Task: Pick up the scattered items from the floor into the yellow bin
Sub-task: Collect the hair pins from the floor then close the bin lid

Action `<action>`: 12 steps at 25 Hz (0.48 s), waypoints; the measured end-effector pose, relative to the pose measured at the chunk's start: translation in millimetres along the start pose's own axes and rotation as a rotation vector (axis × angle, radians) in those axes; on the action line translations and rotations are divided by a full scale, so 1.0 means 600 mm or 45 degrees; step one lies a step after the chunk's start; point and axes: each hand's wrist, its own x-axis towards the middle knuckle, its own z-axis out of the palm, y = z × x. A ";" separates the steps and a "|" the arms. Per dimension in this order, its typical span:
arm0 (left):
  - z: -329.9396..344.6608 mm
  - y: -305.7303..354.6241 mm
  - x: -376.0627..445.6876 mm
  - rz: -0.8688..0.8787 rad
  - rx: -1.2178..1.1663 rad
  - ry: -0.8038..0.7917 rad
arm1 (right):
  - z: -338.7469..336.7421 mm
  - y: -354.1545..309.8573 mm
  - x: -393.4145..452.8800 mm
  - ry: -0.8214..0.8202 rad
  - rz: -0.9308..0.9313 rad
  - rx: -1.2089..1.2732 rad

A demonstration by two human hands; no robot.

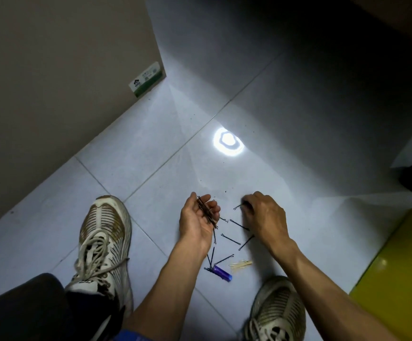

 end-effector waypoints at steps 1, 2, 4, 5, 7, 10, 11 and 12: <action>-0.003 -0.001 -0.001 0.007 0.012 0.003 | 0.006 -0.003 0.002 -0.049 -0.004 -0.066; -0.006 0.000 -0.003 0.017 0.026 0.012 | 0.012 -0.009 0.003 -0.071 0.003 -0.112; -0.012 -0.001 -0.004 0.032 0.048 0.040 | 0.013 -0.024 0.002 -0.067 0.057 -0.073; -0.015 -0.001 -0.003 0.045 0.057 0.053 | 0.009 -0.032 0.002 -0.070 0.073 0.066; -0.018 -0.003 0.000 0.059 0.064 0.053 | 0.002 -0.052 -0.001 -0.138 0.025 0.479; -0.020 -0.002 0.002 0.048 0.014 0.025 | 0.005 -0.086 -0.027 -0.118 -0.070 0.567; -0.023 0.001 0.002 0.057 -0.009 0.029 | 0.011 -0.089 -0.032 -0.041 -0.047 0.488; -0.028 0.004 0.001 0.066 -0.020 0.045 | 0.017 -0.090 -0.035 0.016 -0.016 0.380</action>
